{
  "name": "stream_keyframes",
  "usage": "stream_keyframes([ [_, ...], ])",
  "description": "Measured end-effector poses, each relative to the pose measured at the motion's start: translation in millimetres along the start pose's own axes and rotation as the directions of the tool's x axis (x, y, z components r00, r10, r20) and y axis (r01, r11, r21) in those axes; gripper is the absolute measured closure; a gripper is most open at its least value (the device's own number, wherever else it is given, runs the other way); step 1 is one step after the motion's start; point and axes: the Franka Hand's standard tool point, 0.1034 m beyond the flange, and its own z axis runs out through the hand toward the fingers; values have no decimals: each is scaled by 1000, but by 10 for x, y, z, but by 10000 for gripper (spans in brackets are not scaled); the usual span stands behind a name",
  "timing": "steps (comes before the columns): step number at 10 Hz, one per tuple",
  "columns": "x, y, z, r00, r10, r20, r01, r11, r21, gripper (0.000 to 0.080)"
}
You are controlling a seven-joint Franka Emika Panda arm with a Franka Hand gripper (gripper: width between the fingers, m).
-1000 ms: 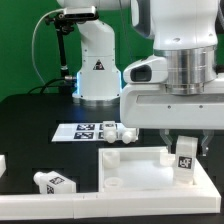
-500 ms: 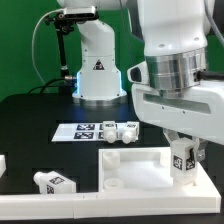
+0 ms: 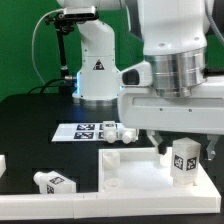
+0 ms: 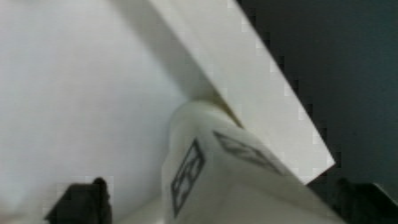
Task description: Assemble one leg
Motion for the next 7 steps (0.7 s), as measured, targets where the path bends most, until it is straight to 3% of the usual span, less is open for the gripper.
stream_keyframes([
  [1, -8, -20, -28, 982, -190, -9, 190, 981, -24, 158],
  [4, -23, -17, -25, 909, -416, -2, 416, 909, -35, 151],
  [5, -4, -6, -29, 837, -547, -1, 546, 836, -44, 151],
  [7, 62, -27, -50, 568, -823, -4, 820, 567, -85, 151],
])
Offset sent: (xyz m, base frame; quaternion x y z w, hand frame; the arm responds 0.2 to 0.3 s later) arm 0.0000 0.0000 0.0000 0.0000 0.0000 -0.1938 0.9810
